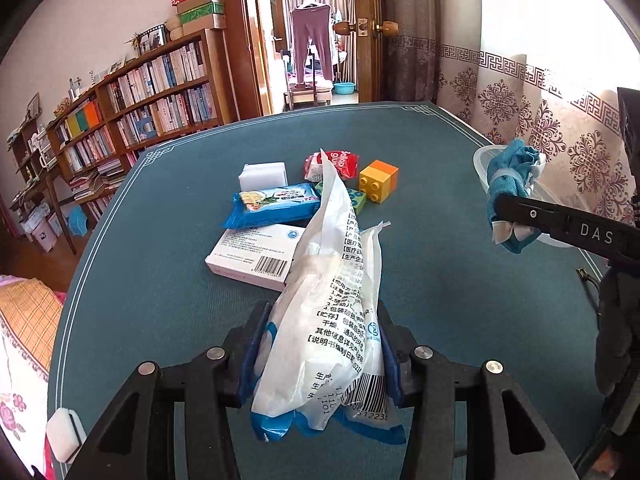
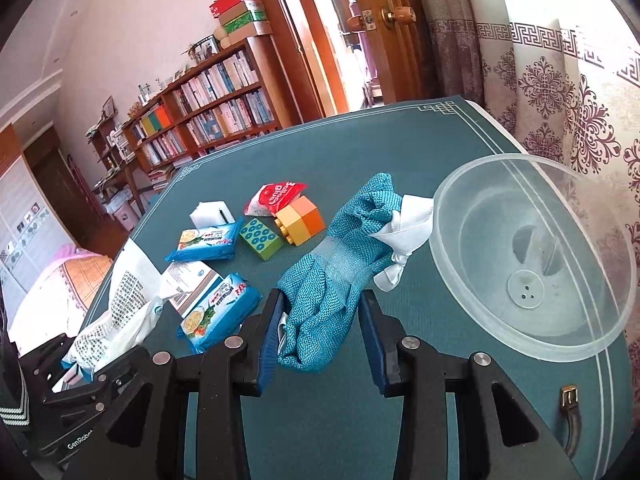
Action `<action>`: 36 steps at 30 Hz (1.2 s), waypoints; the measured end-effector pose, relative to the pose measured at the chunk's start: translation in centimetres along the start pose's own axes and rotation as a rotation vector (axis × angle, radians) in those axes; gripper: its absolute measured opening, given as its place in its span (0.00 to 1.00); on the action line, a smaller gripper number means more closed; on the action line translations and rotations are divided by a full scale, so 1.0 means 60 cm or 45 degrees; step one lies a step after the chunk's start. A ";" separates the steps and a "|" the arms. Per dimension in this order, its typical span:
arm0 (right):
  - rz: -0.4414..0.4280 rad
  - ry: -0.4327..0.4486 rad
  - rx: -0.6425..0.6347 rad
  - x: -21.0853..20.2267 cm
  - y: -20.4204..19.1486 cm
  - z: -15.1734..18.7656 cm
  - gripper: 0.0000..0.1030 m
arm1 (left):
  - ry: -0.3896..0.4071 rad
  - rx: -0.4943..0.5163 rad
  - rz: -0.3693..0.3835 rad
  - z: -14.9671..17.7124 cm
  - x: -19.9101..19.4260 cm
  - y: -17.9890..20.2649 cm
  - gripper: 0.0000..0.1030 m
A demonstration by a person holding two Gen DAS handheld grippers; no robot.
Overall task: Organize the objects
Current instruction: 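Carry the plastic bag and teal cloth into the clear bowl with both grippers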
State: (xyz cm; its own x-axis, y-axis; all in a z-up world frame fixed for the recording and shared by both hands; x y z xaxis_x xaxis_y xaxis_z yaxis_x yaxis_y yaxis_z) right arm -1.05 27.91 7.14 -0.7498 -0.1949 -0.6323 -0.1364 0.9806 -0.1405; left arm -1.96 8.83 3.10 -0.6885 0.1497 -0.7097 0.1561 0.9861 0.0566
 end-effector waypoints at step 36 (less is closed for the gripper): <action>0.312 -0.013 0.180 -0.051 0.282 0.026 0.38 | 0.002 0.300 0.284 -0.098 0.068 0.330 0.50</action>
Point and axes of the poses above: each gripper's, at about its wrist camera, not at the fingertips, and x roughly the way its jaws point, y to its right, z to its underside, the point moved 5 cm from there along x, roughly the way its jaws point, and after that the axes turned 10 degrees about -x, right-handed, at the moved point
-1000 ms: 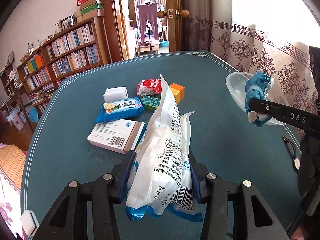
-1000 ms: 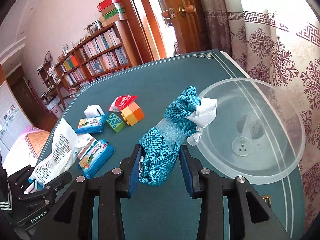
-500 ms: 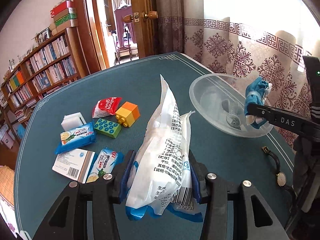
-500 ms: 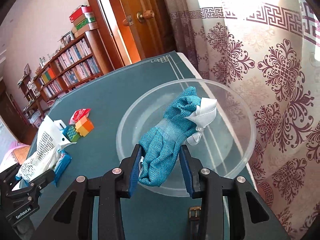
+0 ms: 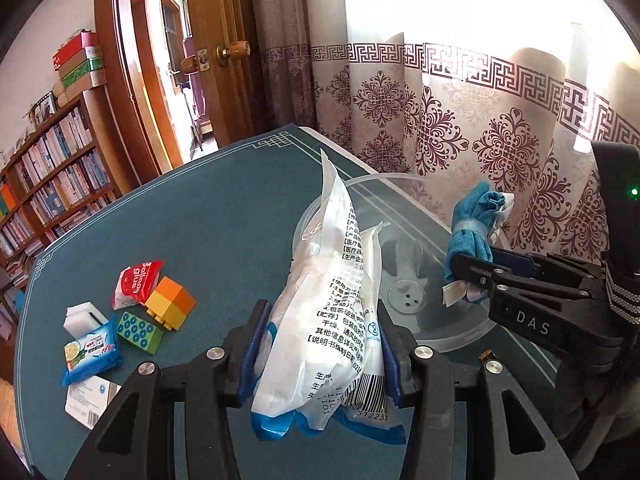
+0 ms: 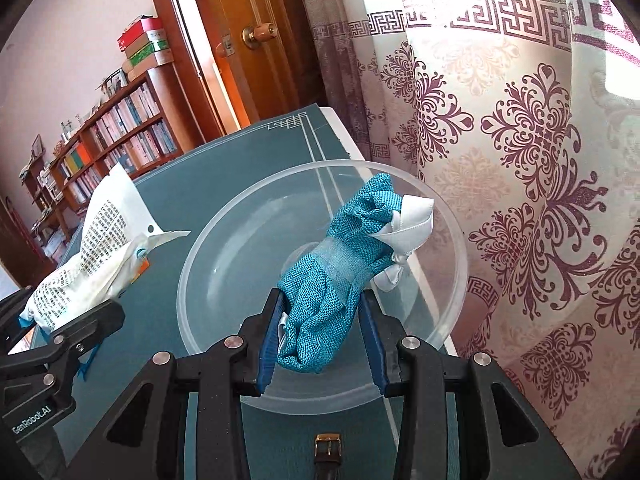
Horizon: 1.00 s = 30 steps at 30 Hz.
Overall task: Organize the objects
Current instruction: 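Carry the plastic bag and teal cloth into the clear bowl with both grippers, then open both grippers to release the bag and cloth in the bowl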
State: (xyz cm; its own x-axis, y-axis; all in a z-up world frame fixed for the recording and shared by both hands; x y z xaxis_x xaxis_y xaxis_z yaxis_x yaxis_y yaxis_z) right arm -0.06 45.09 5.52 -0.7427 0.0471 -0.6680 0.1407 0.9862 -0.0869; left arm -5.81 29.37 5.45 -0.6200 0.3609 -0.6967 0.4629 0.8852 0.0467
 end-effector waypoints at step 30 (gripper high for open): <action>-0.004 0.001 -0.011 -0.011 -0.004 -0.007 0.52 | 0.054 -0.080 -0.023 -0.015 0.025 -0.015 0.97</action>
Point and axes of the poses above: each gripper's, at about its wrist camera, not at the fingertips, and x roughly the way its jaws point, y to its right, z to its underside, the point moved 5 cm from there along x, roughly the way its jaws point, and after that the axes turned 10 degrees about -x, right-handed, at the moved point
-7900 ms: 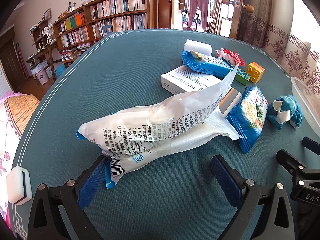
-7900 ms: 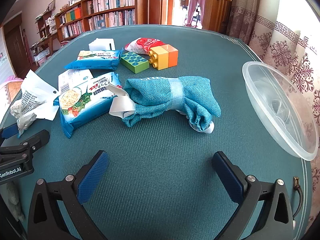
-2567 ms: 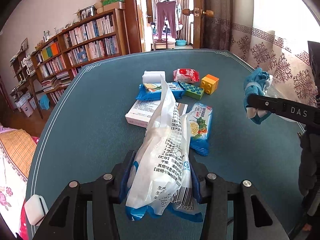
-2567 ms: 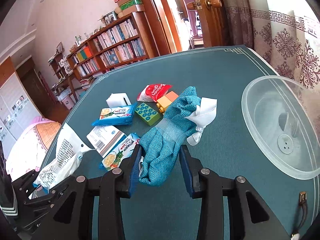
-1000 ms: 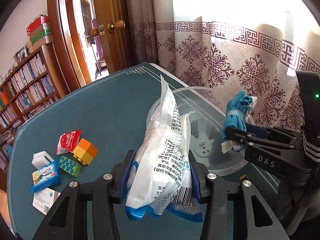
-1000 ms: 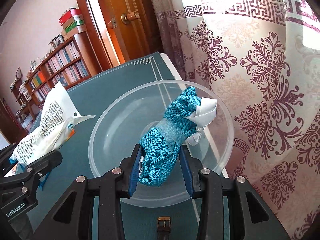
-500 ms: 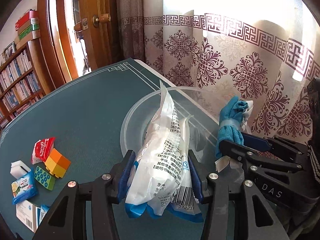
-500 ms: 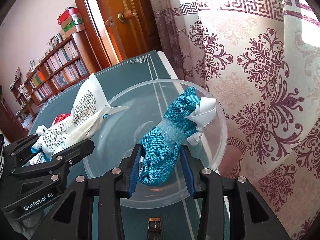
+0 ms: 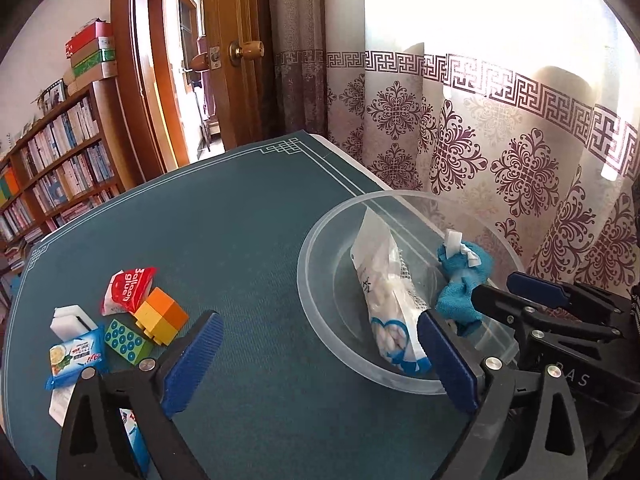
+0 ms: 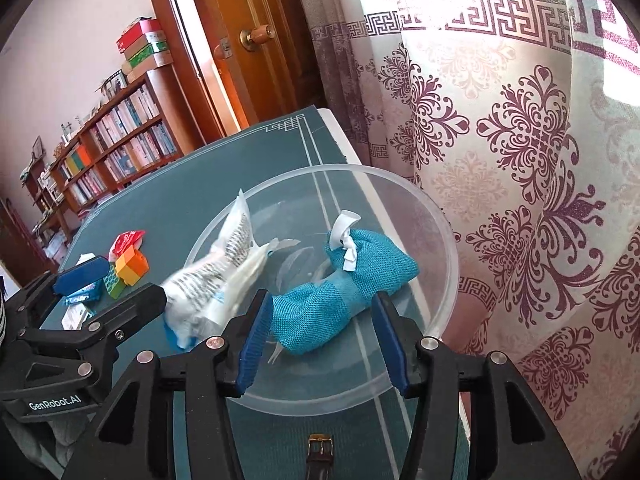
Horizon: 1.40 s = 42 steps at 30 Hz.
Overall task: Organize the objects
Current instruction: 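Open both grippers to release the bag and cloth in the bowl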
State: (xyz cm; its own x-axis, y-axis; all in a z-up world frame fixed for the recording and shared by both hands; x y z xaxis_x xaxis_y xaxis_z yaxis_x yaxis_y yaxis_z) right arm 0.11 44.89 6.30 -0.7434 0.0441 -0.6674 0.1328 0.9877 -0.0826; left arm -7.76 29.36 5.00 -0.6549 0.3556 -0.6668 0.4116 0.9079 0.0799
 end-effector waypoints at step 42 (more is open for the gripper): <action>-0.093 0.018 -0.154 -0.034 -0.151 0.013 0.52 | 0.086 -0.104 -0.315 0.047 -0.090 -0.149 0.99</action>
Point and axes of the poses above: each gripper's, at about its wrist camera, not at the fingertips, and x roughly the way its jaws point, y to its right, z to its underside, the point moved 5 cm from there along x, roughly the way its jaws point, and after that the axes turned 10 degrees about -x, right-handed, at the moved point
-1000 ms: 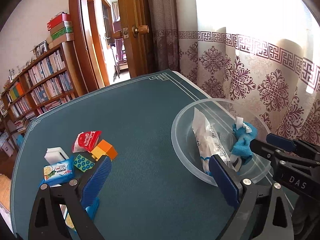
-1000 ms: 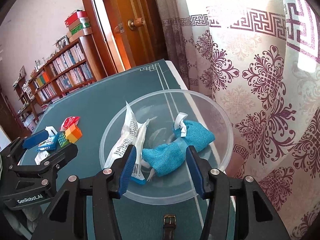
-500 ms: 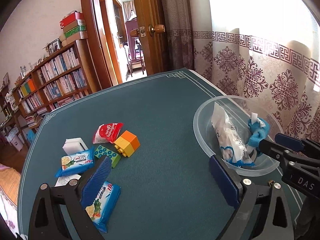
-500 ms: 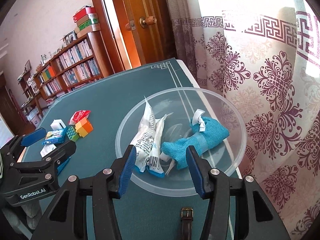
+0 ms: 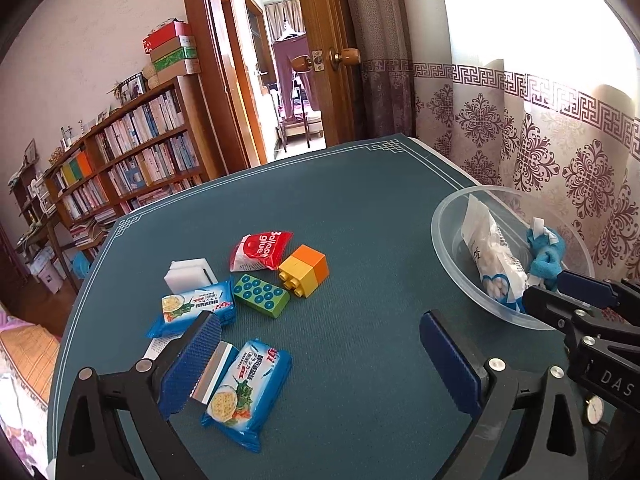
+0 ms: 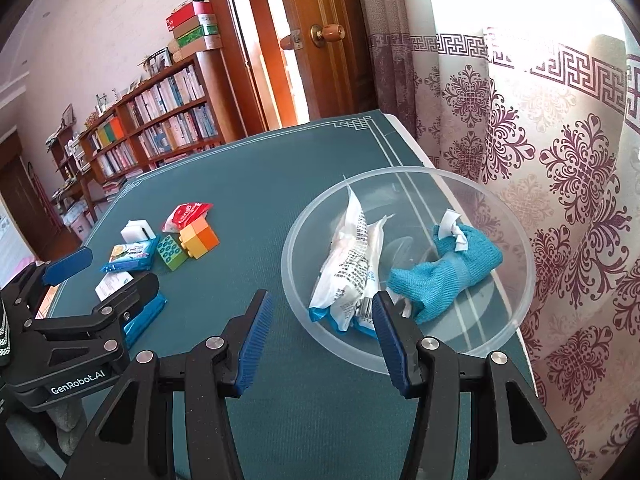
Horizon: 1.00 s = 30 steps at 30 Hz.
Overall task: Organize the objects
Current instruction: 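Open both grippers to release the bag and cloth in the bowl, then move the left gripper to the white sponge and grasp it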
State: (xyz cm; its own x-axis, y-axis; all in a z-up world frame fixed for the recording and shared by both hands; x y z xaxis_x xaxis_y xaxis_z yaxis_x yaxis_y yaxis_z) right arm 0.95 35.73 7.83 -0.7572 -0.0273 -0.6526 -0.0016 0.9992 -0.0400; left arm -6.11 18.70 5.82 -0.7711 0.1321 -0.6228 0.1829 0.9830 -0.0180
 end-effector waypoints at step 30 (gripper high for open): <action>-0.327 -0.179 -0.205 0.080 -0.249 0.035 0.68 | -0.111 -0.290 -0.184 0.078 -0.005 -0.259 0.99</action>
State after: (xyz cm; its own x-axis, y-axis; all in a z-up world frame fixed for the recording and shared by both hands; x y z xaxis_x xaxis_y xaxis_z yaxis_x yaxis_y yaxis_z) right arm -1.32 20.63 3.71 -0.6215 -0.2712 -0.7350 -0.2923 0.9507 -0.1037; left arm -5.89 2.77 2.63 -0.7218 -0.0136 -0.6919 -0.0749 0.9955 0.0586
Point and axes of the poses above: each gripper's, at about its wrist camera, not at the fingertips, and x roughly the way its jaws point, y to its right, z to its underside, the point moved 5 cm from there along x, roughly the way its jaws point, and after that the axes turned 10 degrees about -x, right-handed, at the moved point
